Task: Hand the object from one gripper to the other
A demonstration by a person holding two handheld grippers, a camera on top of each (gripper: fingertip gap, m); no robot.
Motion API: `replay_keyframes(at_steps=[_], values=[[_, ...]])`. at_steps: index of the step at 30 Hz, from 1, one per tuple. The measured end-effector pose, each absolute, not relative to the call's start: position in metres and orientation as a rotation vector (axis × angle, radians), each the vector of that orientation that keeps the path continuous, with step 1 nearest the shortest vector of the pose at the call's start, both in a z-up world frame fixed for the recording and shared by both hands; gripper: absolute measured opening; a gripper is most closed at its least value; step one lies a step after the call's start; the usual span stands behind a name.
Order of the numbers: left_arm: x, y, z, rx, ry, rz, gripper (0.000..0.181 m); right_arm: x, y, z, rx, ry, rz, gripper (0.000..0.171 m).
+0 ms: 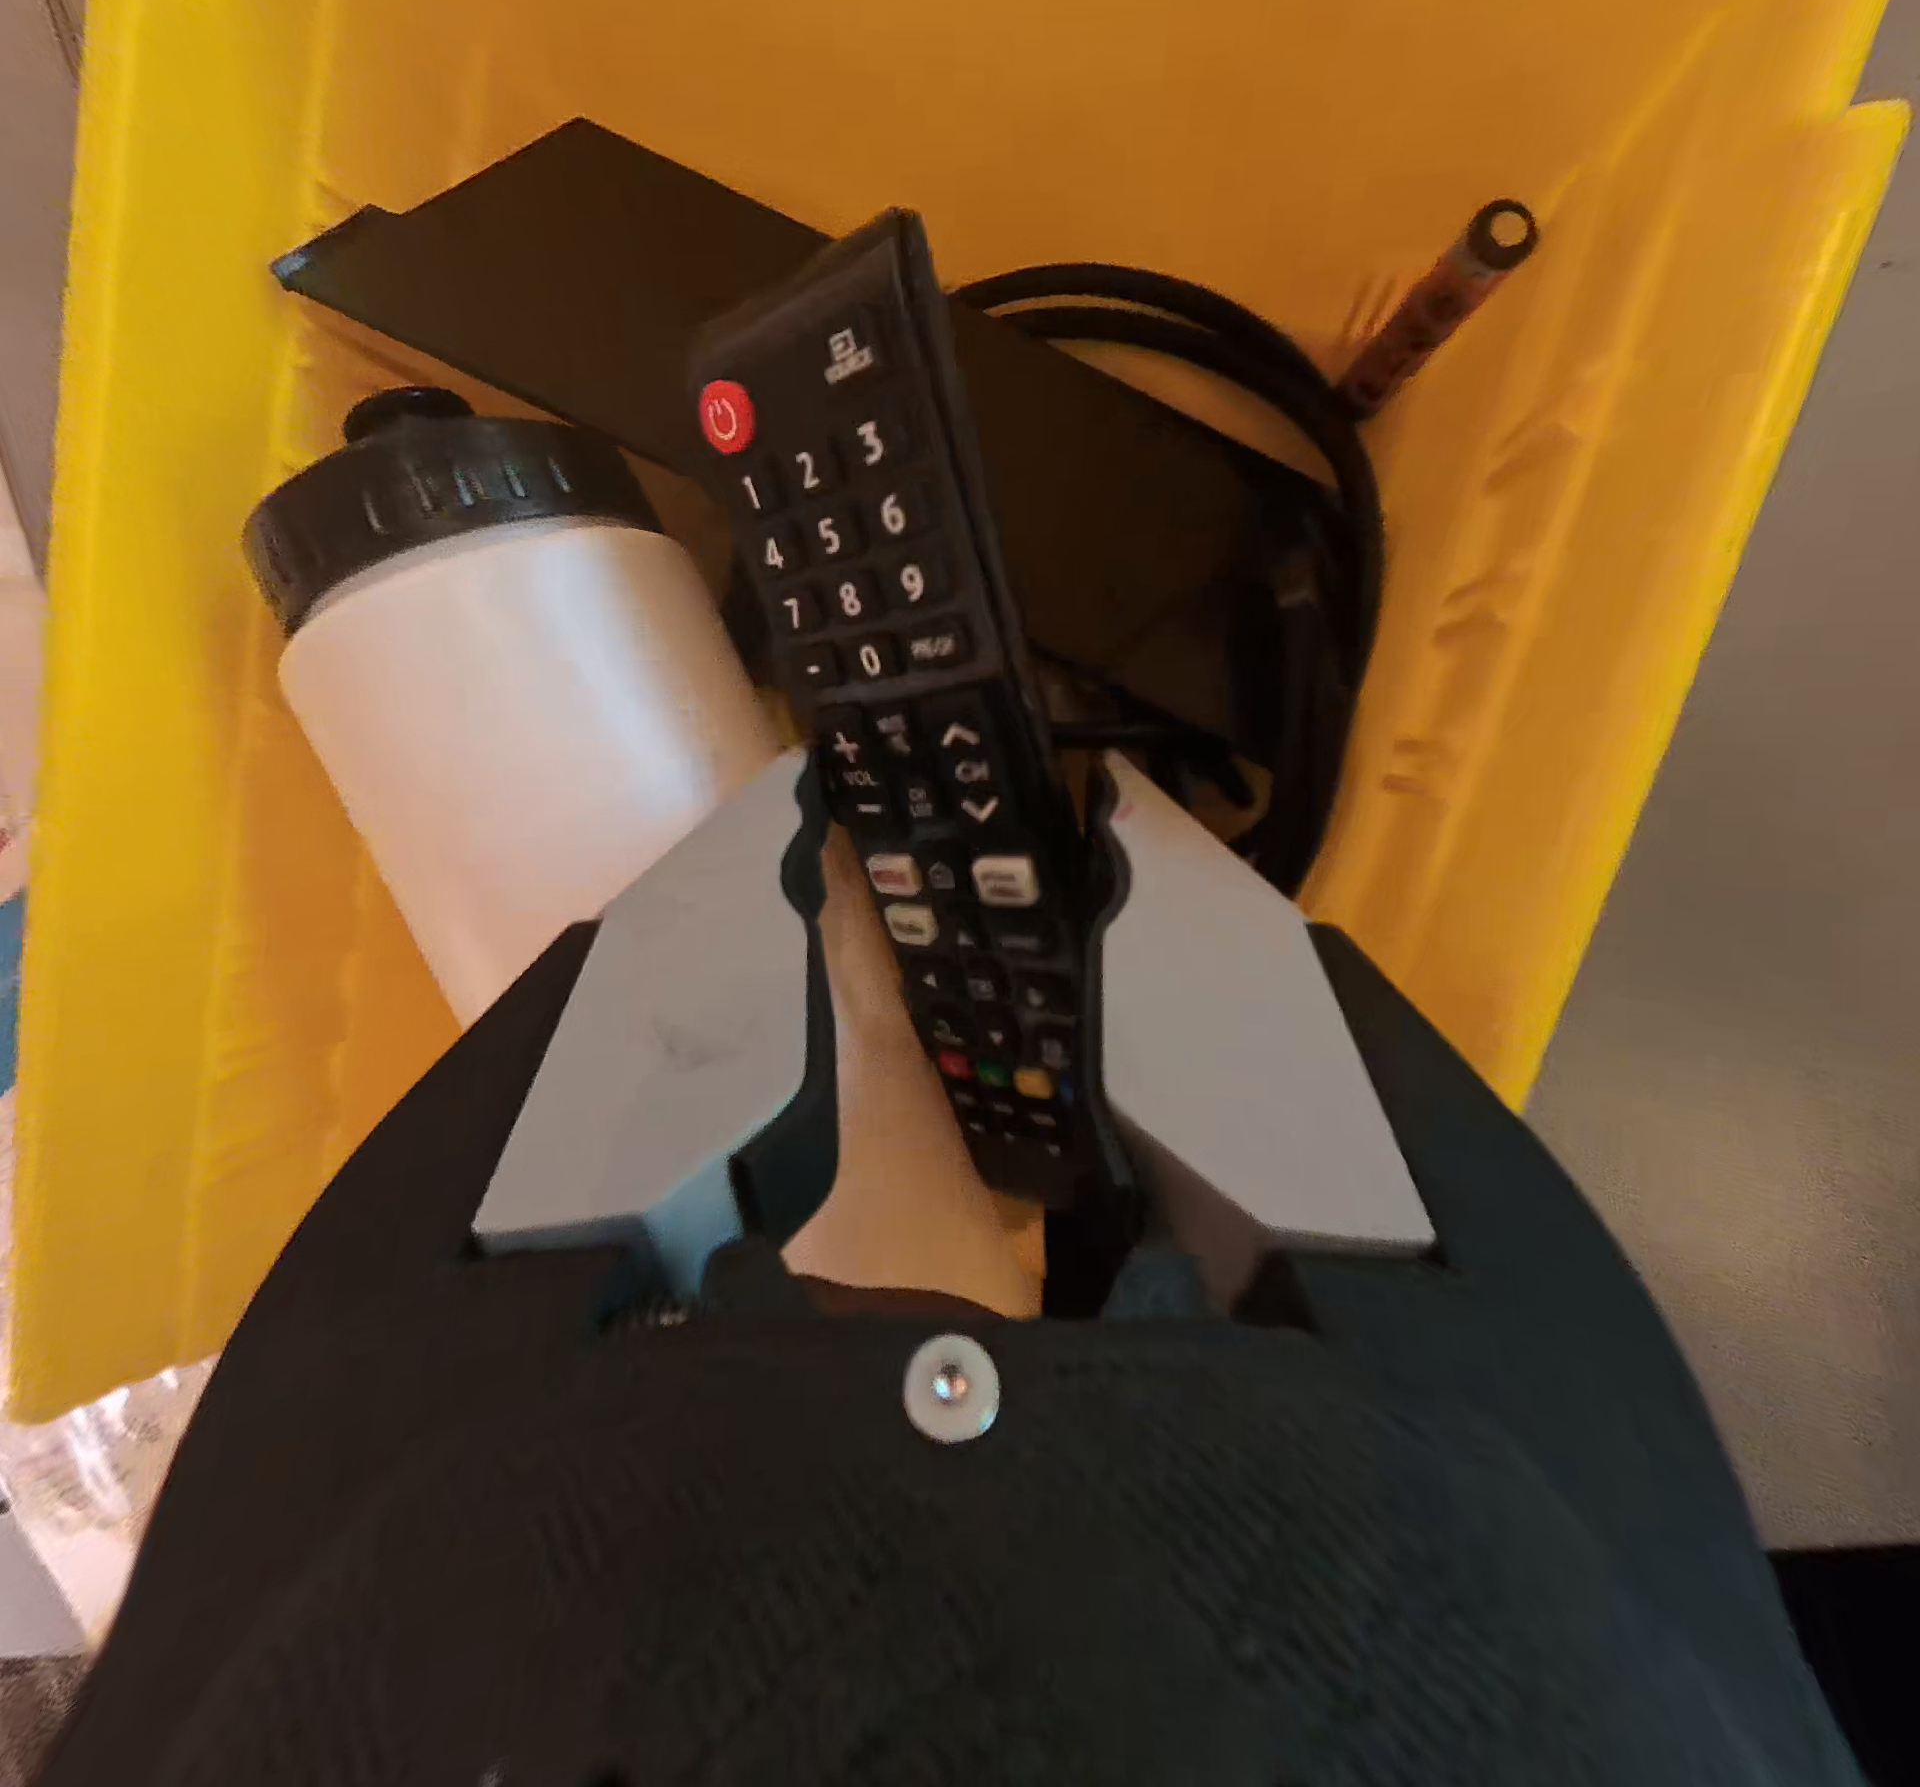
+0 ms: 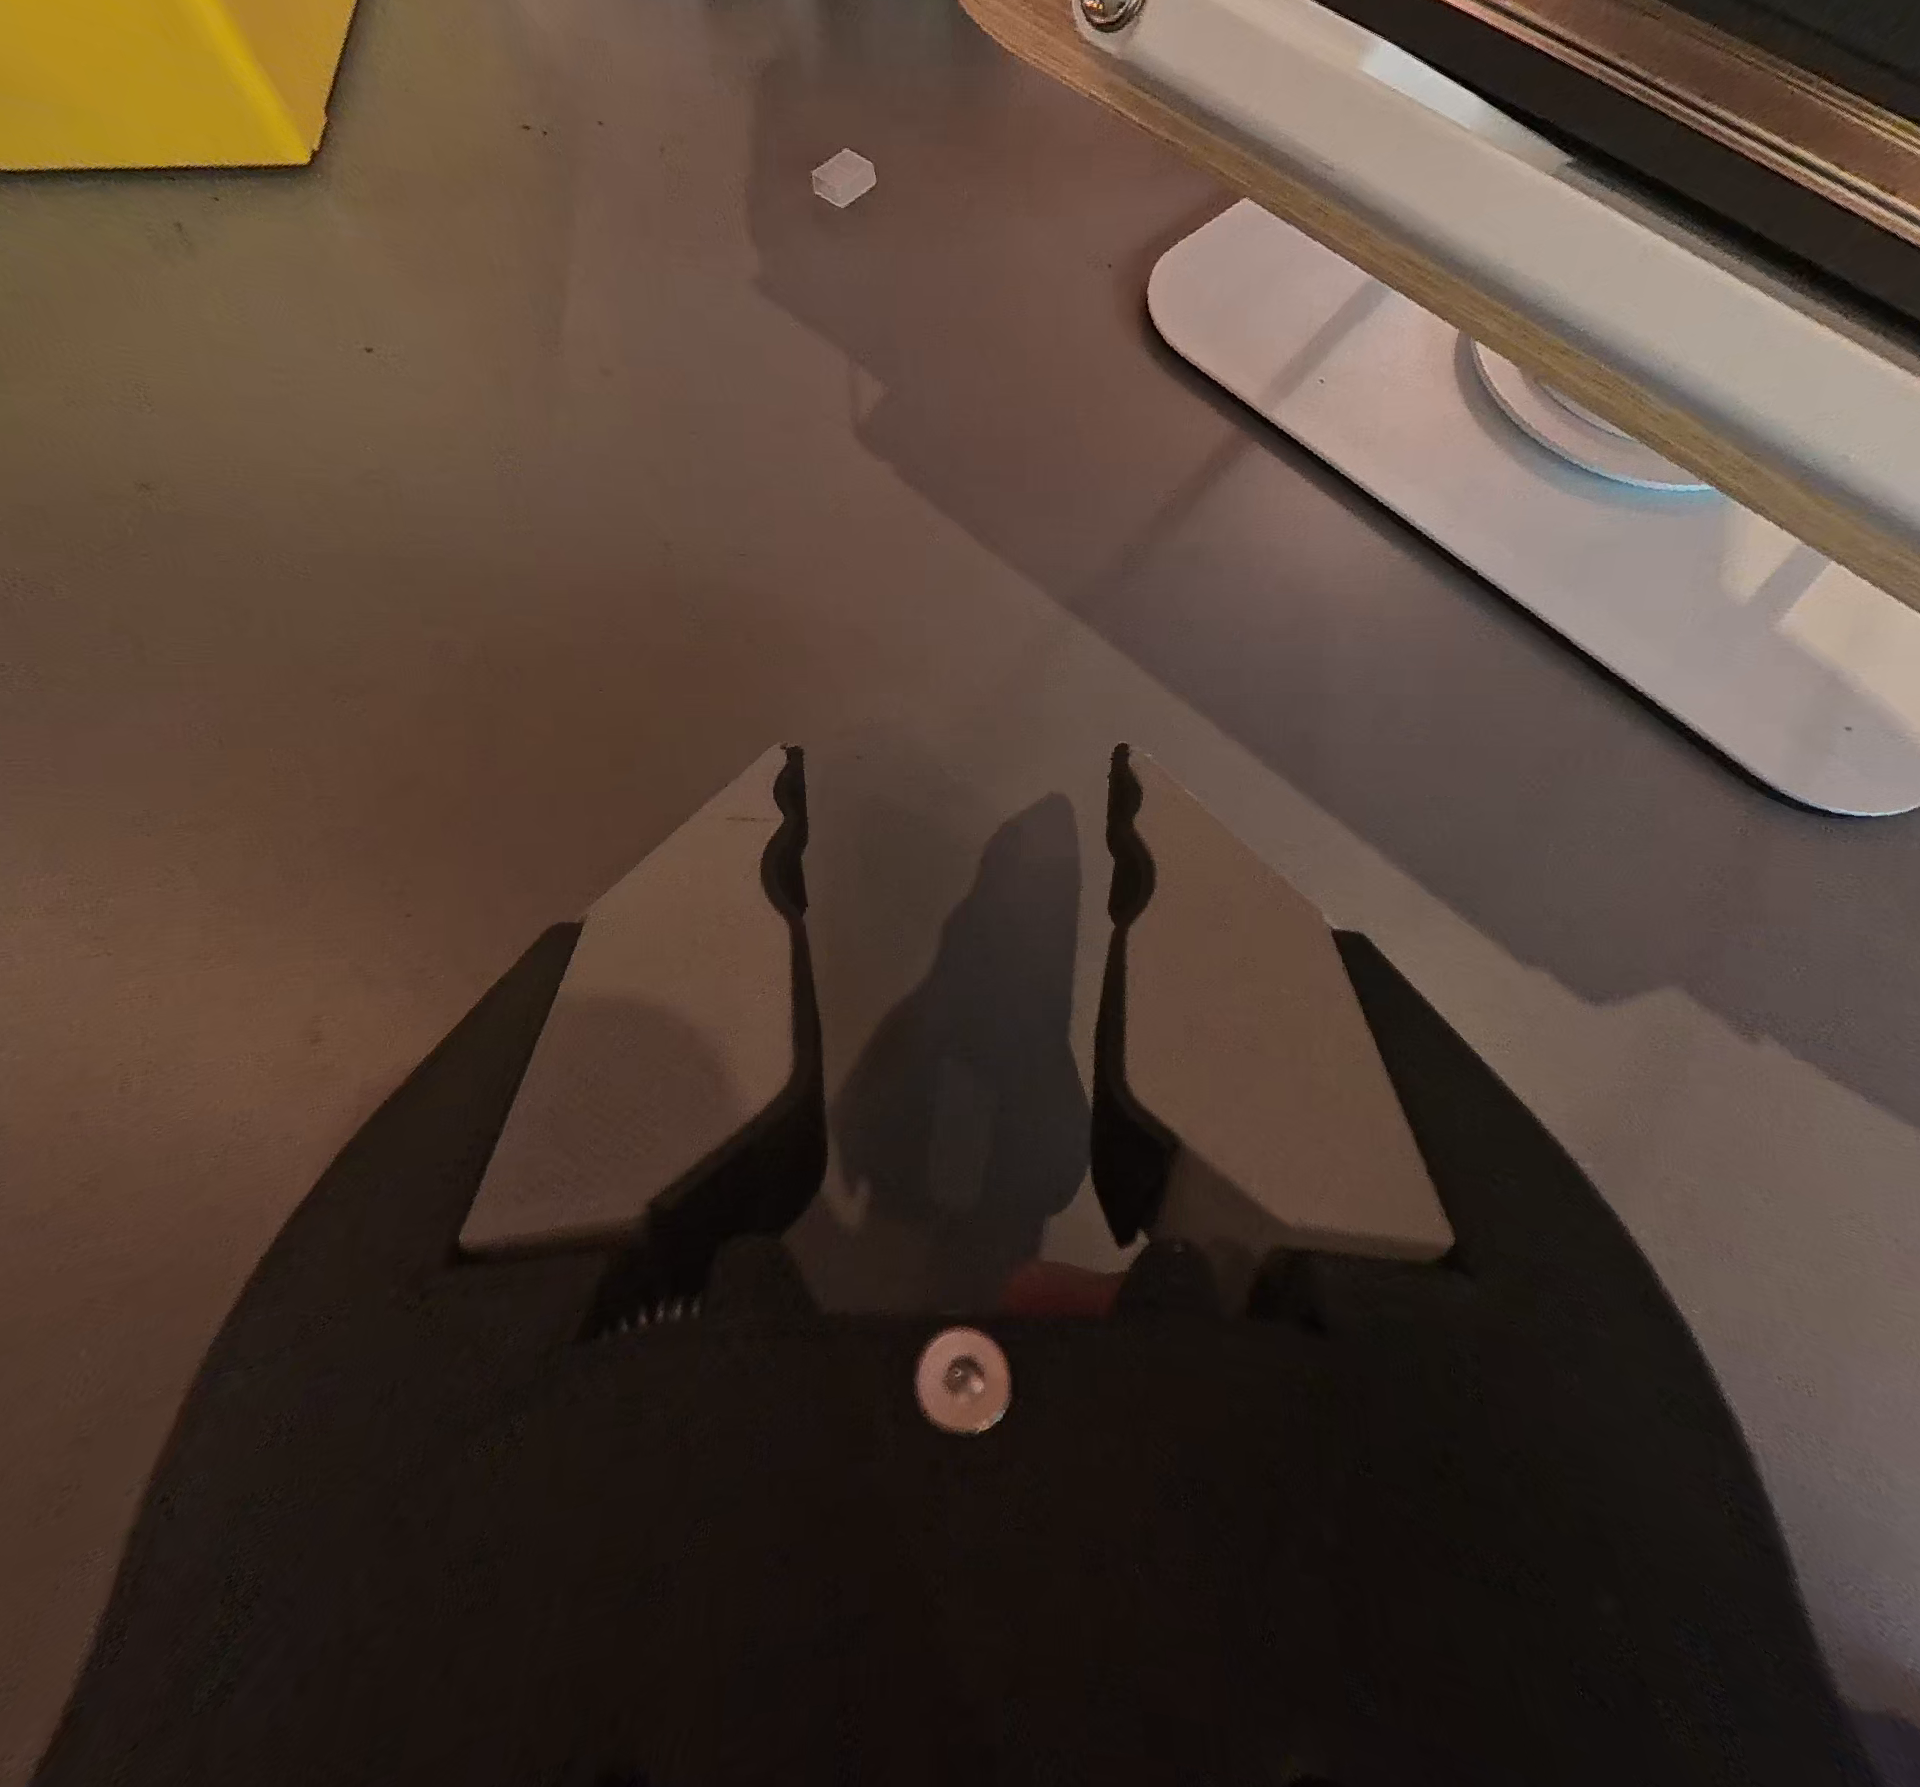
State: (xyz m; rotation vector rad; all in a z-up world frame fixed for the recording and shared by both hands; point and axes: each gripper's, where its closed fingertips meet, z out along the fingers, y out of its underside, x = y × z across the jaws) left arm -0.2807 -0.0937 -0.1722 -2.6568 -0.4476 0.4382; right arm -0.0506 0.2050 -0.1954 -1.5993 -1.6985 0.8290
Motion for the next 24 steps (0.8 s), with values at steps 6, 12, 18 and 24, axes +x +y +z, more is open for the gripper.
replay_keyframes(at_steps=[6,12,18,24], values=[[-0.286,-0.090,-0.178,-2.684,-0.424,0.509,0.054,-0.050,0.201,-0.195,-1.590,-1.706,0.835,0.055],[-0.291,-0.096,-0.161,-2.641,-0.365,0.622,0.052,-0.049,0.199,-0.194,-1.593,-1.707,0.855,0.053],[-0.286,-0.093,-0.115,-2.449,-0.243,0.821,0.048,-0.048,0.196,-0.195,-1.590,-1.716,0.857,0.051],[-0.271,-0.090,-0.056,-2.135,-0.153,1.007,0.031,-0.047,0.195,-0.195,-1.590,-1.715,0.859,0.051]])
